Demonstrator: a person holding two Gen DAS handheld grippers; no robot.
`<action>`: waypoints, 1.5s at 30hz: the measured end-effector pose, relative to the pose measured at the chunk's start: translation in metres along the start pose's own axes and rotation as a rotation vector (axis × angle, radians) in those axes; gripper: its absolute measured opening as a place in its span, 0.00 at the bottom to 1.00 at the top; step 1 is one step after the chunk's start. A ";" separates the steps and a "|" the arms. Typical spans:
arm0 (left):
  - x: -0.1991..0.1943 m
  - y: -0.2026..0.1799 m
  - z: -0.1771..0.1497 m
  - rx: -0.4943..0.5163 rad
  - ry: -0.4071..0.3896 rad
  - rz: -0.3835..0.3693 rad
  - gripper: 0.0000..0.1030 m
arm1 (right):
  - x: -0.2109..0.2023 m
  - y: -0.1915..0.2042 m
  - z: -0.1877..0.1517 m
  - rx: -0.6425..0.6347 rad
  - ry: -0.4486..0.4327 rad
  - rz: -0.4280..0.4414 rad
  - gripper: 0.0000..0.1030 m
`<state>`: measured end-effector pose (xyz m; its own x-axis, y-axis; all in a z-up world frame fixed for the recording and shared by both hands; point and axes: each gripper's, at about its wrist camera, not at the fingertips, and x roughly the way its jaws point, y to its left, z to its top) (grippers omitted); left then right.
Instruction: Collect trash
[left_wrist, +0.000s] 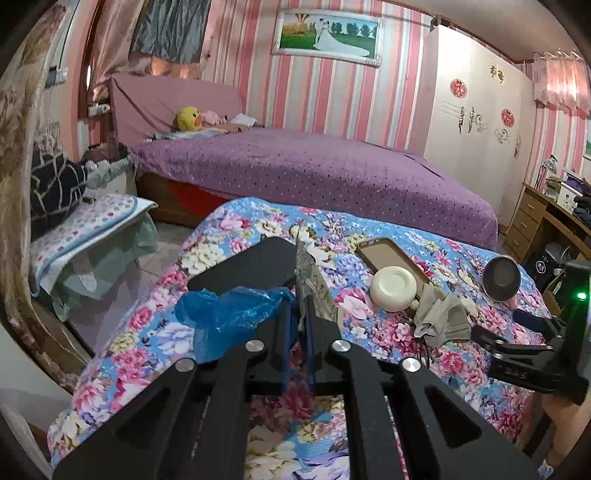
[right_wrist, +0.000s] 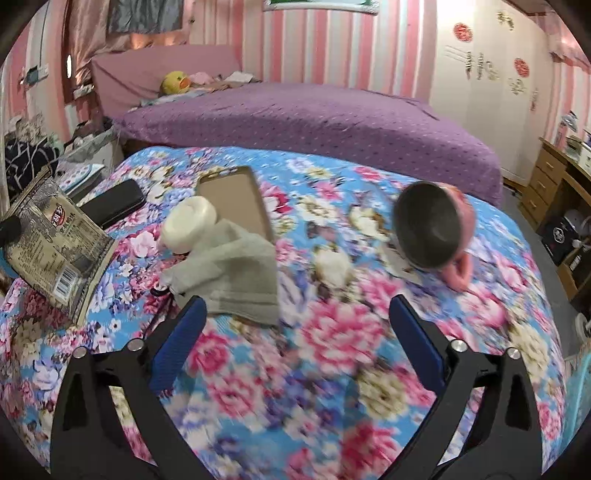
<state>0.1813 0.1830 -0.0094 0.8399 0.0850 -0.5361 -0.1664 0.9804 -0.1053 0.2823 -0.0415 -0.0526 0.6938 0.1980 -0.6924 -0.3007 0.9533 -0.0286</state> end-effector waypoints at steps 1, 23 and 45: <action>0.001 -0.001 0.000 0.004 0.002 0.003 0.07 | 0.007 0.002 0.002 -0.008 0.016 0.005 0.87; 0.003 -0.028 0.001 0.054 0.021 -0.039 0.07 | -0.042 -0.036 -0.016 0.003 -0.075 0.062 0.09; -0.011 -0.157 -0.020 0.136 0.026 -0.164 0.07 | -0.124 -0.150 -0.080 0.159 -0.164 -0.050 0.05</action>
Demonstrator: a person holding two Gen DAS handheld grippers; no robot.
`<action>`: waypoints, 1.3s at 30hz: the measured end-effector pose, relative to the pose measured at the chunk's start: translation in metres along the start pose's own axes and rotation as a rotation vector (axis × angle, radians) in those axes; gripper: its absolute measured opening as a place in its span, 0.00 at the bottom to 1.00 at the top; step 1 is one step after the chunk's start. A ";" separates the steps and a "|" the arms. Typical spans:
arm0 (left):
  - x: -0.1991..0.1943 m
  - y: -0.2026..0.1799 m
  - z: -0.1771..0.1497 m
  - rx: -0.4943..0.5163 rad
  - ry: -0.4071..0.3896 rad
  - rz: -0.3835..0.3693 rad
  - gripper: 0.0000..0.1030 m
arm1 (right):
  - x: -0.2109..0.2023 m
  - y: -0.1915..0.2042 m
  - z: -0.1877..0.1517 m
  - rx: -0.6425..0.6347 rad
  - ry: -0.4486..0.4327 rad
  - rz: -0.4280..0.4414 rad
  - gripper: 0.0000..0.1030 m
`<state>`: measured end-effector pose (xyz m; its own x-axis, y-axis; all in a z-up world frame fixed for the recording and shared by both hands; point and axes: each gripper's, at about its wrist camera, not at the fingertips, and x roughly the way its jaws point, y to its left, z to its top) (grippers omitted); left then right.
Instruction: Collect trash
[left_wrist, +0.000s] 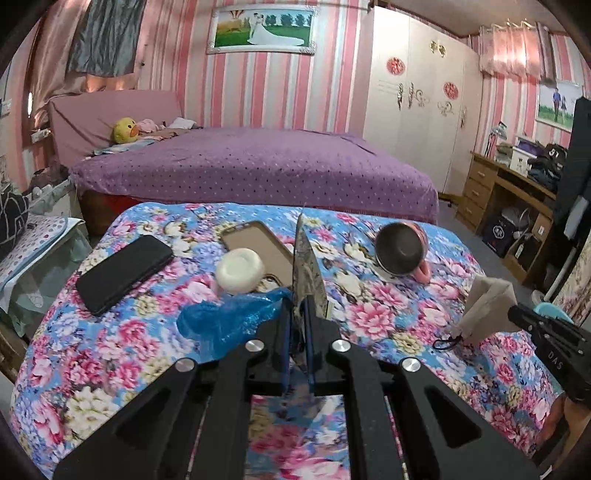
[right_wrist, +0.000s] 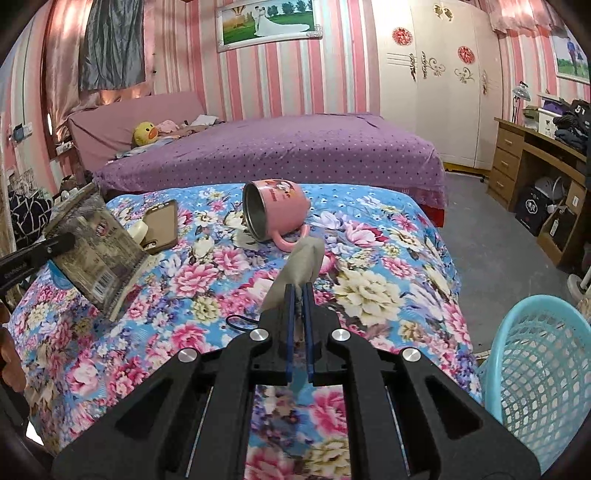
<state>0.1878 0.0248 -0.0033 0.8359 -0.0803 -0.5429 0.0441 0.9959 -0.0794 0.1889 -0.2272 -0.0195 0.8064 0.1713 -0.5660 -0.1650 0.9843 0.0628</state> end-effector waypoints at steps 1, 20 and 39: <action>0.002 -0.004 -0.001 -0.003 0.005 0.003 0.07 | -0.001 -0.002 0.000 -0.003 -0.003 -0.001 0.05; 0.035 -0.092 -0.024 0.049 0.118 -0.067 0.14 | -0.014 -0.060 -0.013 0.064 0.015 -0.054 0.05; 0.029 0.003 -0.016 0.027 0.104 0.091 0.77 | -0.014 -0.062 -0.010 0.085 0.003 -0.025 0.05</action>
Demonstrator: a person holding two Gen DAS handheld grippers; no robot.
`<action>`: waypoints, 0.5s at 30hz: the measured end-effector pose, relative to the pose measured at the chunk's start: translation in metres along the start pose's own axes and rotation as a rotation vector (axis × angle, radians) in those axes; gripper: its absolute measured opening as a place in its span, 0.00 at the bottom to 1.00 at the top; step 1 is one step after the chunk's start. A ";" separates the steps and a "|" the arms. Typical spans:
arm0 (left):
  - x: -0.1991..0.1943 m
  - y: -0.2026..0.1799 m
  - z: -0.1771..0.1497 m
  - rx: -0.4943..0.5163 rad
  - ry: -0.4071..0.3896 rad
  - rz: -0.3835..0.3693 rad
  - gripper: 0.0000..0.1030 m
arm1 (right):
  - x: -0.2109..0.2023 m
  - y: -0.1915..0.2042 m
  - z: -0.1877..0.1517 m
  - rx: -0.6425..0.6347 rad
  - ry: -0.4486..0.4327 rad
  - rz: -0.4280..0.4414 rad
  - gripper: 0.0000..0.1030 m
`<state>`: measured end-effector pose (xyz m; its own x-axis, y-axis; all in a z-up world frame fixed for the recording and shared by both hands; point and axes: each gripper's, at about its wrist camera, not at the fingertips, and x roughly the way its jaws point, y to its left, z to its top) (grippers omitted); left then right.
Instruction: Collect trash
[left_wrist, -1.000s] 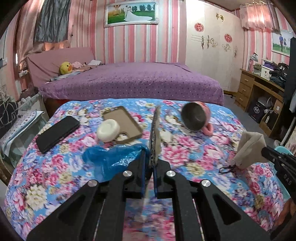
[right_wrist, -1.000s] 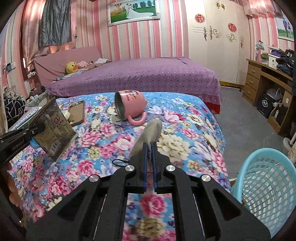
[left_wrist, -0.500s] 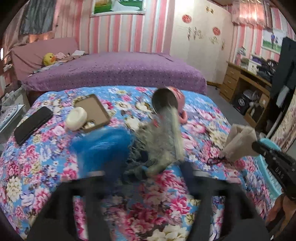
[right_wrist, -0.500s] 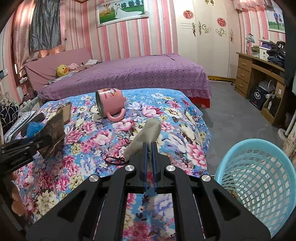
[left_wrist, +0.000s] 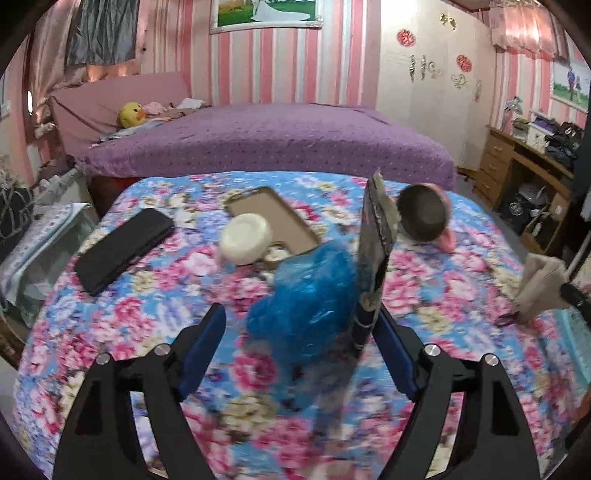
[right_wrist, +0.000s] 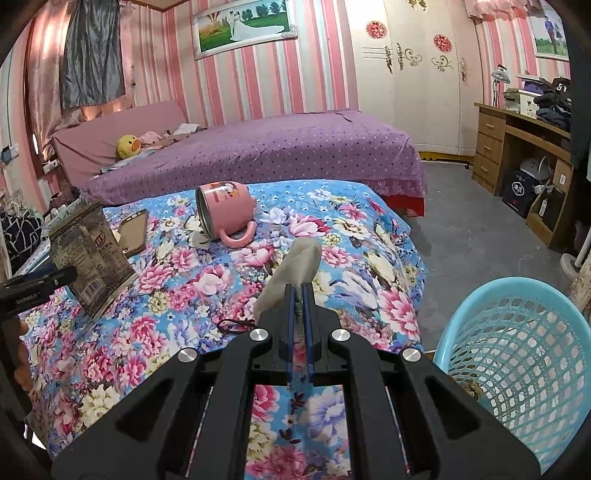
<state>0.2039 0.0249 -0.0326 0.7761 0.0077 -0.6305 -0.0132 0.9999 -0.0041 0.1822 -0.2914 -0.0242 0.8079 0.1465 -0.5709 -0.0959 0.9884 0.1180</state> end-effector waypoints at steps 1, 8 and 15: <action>0.001 0.003 0.000 0.004 0.000 0.019 0.78 | 0.000 0.000 0.000 -0.002 0.001 0.001 0.05; 0.005 0.031 -0.002 -0.052 0.016 0.061 0.80 | 0.000 -0.002 0.001 0.001 -0.003 0.008 0.05; 0.003 0.013 -0.007 -0.058 0.065 -0.028 0.80 | 0.000 -0.001 0.000 -0.001 0.002 0.015 0.05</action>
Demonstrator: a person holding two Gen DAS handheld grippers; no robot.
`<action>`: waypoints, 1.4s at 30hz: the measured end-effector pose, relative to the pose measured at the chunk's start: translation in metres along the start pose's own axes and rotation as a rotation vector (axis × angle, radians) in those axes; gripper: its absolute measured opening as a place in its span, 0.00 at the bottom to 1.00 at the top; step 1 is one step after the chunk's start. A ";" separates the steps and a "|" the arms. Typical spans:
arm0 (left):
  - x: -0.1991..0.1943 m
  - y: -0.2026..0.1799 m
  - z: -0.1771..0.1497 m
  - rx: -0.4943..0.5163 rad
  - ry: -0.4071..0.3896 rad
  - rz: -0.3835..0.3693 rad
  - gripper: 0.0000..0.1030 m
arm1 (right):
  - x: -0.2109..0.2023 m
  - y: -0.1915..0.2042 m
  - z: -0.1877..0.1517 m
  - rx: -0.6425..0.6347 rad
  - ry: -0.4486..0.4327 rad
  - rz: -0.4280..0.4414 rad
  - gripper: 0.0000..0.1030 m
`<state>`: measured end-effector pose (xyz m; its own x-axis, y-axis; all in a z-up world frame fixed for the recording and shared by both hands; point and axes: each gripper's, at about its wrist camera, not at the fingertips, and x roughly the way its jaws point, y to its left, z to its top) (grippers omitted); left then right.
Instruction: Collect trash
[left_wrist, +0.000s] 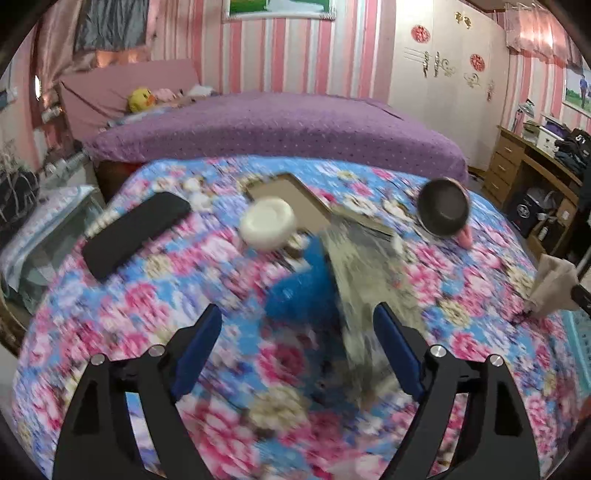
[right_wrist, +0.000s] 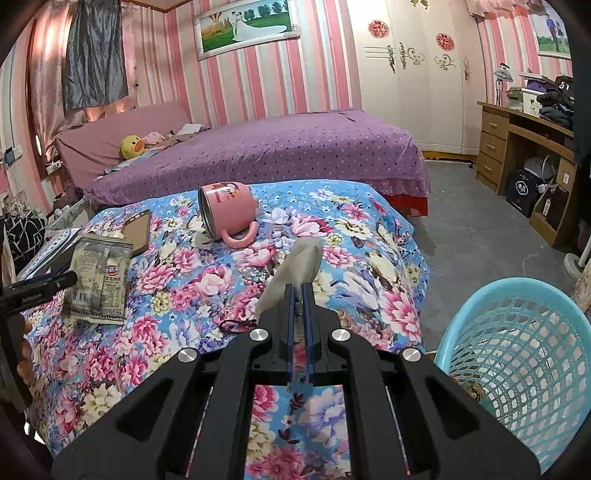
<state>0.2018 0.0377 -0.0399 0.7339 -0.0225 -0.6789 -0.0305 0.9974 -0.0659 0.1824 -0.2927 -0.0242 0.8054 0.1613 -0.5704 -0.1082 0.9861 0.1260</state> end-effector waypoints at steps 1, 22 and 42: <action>0.002 -0.003 -0.002 -0.010 0.023 -0.017 0.80 | 0.000 0.000 0.000 -0.001 0.000 0.001 0.05; -0.006 -0.044 0.003 0.074 -0.082 -0.080 0.08 | -0.008 -0.006 0.001 0.009 -0.020 0.020 0.05; -0.072 -0.161 0.021 0.196 -0.188 -0.195 0.05 | -0.072 -0.088 0.017 0.096 -0.153 -0.045 0.05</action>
<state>0.1676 -0.1202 0.0350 0.8258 -0.2197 -0.5194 0.2411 0.9701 -0.0271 0.1438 -0.3921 0.0200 0.8881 0.1018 -0.4483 -0.0198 0.9827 0.1840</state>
